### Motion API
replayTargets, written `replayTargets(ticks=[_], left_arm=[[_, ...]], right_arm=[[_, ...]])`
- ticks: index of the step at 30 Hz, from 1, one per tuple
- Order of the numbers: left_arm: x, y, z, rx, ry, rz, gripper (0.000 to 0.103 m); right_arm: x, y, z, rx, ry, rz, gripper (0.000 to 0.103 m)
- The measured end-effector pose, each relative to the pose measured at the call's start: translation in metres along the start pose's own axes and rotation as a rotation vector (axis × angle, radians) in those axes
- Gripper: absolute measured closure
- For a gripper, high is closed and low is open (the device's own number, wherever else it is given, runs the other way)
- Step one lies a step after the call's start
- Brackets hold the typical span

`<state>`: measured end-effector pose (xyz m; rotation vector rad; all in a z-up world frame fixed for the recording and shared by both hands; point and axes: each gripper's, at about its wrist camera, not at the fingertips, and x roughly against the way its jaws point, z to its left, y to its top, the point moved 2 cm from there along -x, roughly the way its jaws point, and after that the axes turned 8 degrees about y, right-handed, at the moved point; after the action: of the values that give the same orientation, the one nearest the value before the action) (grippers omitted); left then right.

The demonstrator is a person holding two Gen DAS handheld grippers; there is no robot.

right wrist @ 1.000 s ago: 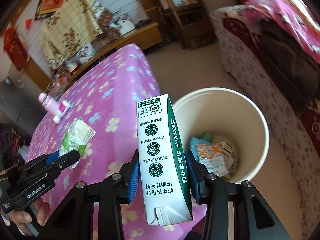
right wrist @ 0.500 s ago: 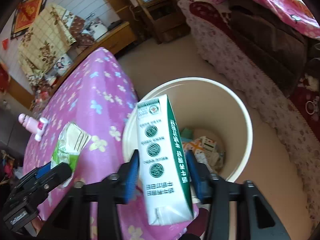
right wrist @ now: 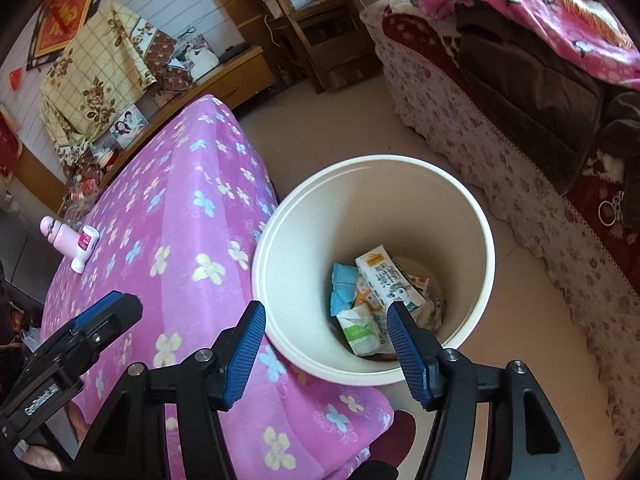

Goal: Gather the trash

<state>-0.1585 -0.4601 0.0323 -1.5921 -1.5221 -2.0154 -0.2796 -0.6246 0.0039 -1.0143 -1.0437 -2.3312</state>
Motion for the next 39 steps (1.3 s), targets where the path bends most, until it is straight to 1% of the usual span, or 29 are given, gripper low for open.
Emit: replayTargets(ticks=[3,5,9,12,15,19,22,24,26,30,32,34,35,36,37,39], left_arm=[[0.007,-0.003,0.003,-0.032,0.06,-0.021,0.038],[0.014,-0.005,0.005,-0.051,0.078,-0.041,0.038],[0.032,-0.008,0.008,-0.067,0.087,-0.081,0.038],[0.049,-0.01,0.009,-0.089,0.115,-0.13,0.038],[0.066,-0.011,0.012,-0.096,0.114,-0.168,0.038],[0.09,-0.014,0.017,-0.101,0.139,-0.23,0.038],[0.103,-0.016,0.026,-0.077,0.122,-0.25,0.038],[0.109,-0.018,0.034,-0.052,0.119,-0.255,0.038],[0.115,-0.02,0.042,-0.035,0.132,-0.262,0.038],[0.126,-0.026,0.052,-0.024,0.148,-0.283,0.038],[0.133,-0.03,0.057,-0.024,0.16,-0.309,0.038],[0.14,-0.034,0.06,-0.03,0.203,-0.342,0.038],[0.144,-0.037,0.061,-0.034,0.244,-0.358,0.038],[0.145,-0.039,0.062,-0.038,0.263,-0.366,0.038],[0.146,-0.041,0.062,-0.047,0.275,-0.368,0.038],[0.146,-0.043,0.064,-0.046,0.258,-0.361,0.038]], right_arm=[[0.007,-0.004,0.014,0.027,-0.008,-0.025,0.042],[0.013,-0.006,0.024,0.049,-0.013,-0.051,0.042],[0.024,-0.01,0.04,0.078,-0.023,-0.099,0.038],[0.035,-0.014,0.05,0.093,-0.033,-0.141,0.036],[0.048,-0.017,0.061,0.11,-0.042,-0.181,0.033],[0.067,-0.021,0.079,0.145,-0.063,-0.243,0.027],[0.079,-0.023,0.091,0.164,-0.061,-0.281,0.026],[0.085,-0.026,0.096,0.173,-0.065,-0.296,0.024],[0.091,-0.028,0.102,0.182,-0.076,-0.311,0.024],[0.098,-0.032,0.107,0.183,-0.079,-0.331,0.023],[0.1,-0.033,0.11,0.182,-0.081,-0.339,0.023],[0.101,-0.035,0.113,0.188,-0.085,-0.348,0.023],[0.102,-0.036,0.115,0.193,-0.091,-0.353,0.023],[0.102,-0.037,0.116,0.197,-0.099,-0.358,0.023],[0.103,-0.038,0.117,0.201,-0.11,-0.365,0.023],[0.104,-0.04,0.118,0.203,-0.116,-0.372,0.023]])
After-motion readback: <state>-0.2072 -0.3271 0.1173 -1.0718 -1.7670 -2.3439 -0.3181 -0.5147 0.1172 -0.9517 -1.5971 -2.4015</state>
